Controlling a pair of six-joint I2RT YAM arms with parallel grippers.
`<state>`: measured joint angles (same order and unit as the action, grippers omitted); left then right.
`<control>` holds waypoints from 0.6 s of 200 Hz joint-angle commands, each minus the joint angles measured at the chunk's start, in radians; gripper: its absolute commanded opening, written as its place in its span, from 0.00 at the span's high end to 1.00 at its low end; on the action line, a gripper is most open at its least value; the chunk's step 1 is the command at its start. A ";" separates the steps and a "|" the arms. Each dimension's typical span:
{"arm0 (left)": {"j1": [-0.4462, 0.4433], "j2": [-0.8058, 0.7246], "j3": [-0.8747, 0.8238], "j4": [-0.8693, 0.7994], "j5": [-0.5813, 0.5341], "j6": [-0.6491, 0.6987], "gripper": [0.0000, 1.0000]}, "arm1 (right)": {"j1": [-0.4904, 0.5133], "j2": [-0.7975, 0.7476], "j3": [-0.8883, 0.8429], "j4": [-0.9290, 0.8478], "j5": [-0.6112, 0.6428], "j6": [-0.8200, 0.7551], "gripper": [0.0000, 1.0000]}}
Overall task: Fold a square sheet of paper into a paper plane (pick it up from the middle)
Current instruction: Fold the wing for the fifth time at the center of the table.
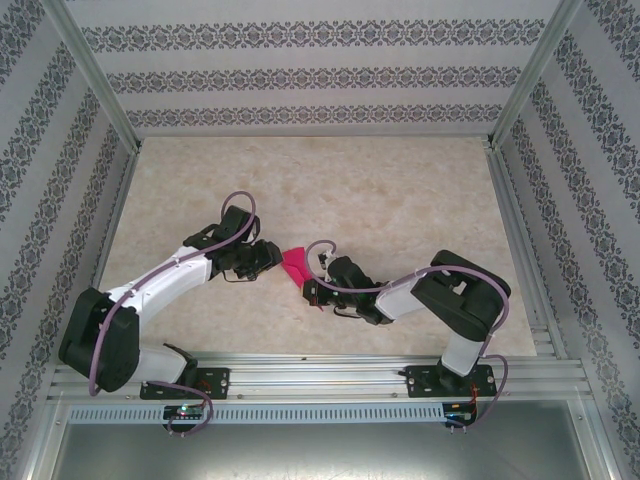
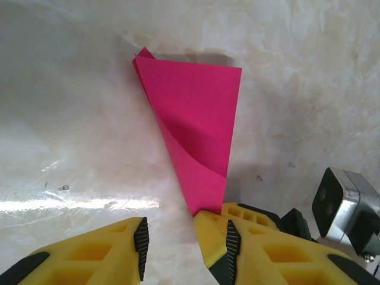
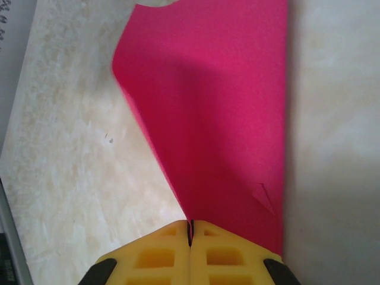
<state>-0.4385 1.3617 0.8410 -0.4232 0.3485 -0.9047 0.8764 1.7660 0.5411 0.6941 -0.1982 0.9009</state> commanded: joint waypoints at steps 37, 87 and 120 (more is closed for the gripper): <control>-0.003 0.012 -0.022 0.058 0.039 0.026 0.58 | -0.033 -0.001 0.007 0.081 -0.092 0.108 1.00; -0.004 0.050 -0.007 0.109 0.073 0.003 0.39 | -0.057 0.012 -0.001 0.133 -0.138 0.138 1.00; -0.004 0.165 0.083 0.061 0.077 -0.018 0.29 | -0.037 -0.019 -0.002 0.088 -0.081 0.044 1.00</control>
<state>-0.4385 1.4536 0.8501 -0.3534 0.4137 -0.9024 0.8272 1.7683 0.5407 0.7792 -0.3038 1.0130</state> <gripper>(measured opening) 0.694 0.038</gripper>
